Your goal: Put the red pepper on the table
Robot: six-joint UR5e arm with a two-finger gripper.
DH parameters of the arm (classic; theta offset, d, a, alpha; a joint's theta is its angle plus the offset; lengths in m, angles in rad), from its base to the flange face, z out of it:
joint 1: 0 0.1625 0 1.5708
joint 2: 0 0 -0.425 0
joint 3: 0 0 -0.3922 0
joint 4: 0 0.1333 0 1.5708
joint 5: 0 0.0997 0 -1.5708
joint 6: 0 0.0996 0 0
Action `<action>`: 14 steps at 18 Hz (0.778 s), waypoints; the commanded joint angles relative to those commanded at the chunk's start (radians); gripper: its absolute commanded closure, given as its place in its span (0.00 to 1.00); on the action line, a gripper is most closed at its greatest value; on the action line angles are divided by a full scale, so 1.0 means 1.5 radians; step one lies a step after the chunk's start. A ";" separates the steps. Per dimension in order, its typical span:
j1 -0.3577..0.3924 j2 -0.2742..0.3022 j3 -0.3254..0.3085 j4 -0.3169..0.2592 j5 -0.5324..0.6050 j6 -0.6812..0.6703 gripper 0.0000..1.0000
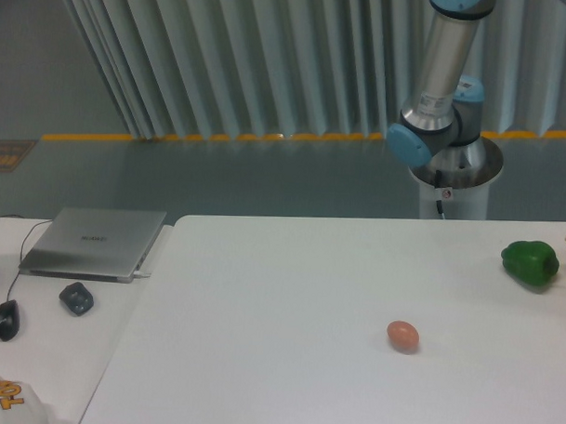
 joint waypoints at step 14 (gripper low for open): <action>-0.001 -0.026 -0.004 0.019 0.000 0.000 0.02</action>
